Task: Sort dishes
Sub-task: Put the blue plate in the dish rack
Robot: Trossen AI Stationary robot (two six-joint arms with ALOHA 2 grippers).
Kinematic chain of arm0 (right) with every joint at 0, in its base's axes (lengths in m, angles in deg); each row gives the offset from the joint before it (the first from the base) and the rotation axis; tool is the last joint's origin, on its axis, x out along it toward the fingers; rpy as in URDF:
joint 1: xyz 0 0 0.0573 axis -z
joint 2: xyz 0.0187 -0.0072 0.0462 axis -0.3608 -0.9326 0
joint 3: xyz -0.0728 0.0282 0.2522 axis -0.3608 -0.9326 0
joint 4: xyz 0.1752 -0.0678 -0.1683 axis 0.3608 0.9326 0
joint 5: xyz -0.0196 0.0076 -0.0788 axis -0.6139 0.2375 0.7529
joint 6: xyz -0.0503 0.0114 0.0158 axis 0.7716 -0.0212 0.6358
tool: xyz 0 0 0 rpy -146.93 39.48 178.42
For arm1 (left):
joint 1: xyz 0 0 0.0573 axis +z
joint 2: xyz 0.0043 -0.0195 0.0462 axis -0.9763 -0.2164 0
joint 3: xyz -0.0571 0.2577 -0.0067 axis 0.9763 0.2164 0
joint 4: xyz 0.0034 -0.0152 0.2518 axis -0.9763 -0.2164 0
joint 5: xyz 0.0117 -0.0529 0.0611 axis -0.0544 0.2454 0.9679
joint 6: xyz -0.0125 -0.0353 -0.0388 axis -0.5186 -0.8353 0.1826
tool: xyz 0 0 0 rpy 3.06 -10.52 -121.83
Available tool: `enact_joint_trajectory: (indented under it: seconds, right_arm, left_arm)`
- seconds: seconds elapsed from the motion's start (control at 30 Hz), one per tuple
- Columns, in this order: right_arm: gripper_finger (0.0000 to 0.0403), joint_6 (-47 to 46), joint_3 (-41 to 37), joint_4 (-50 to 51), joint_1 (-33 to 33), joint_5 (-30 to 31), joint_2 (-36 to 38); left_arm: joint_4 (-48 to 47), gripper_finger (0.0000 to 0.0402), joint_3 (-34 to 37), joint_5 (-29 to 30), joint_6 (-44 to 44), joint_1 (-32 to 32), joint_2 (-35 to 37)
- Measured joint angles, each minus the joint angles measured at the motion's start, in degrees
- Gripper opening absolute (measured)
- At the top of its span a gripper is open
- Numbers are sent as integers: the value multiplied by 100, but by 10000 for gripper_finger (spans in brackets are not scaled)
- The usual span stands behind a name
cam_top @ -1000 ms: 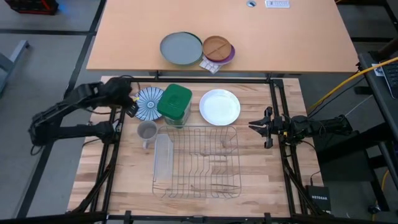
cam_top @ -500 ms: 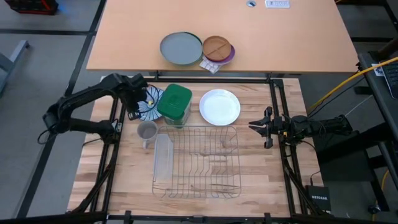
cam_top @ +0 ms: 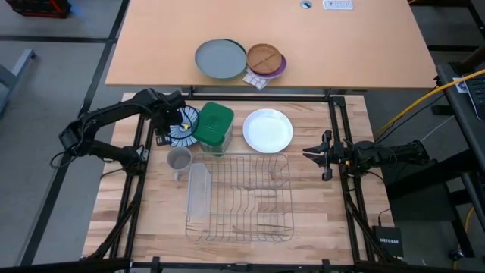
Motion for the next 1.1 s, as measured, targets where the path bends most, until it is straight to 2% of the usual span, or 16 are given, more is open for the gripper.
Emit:
enact_joint_trajectory:
  seconds: [0.13, 0.3, 0.67, 0.9, 1.1]
  right_arm:
    - [69, 2, 0, 0, -2, 0, 2]
    - [69, 1, 2, 0, -2, -2, 0]
    - [69, 0, 2, 0, -2, -4, 2]
    - [69, 0, 2, 11, 0, -20, 0]
    - [69, 0, 2, 13, -2, -15, 0]
  left_arm:
    - [246, 84, 2, 116, -112, 13, 0]
    - [1019, 84, 2, -139, -258, 347, -2]
    - [2116, 84, 4, -427, -973, 1978, -2]
    - [3344, 84, 4, -496, -1367, 2140, -93]
    - [3758, 84, 4, -295, -1621, 2140, -206]
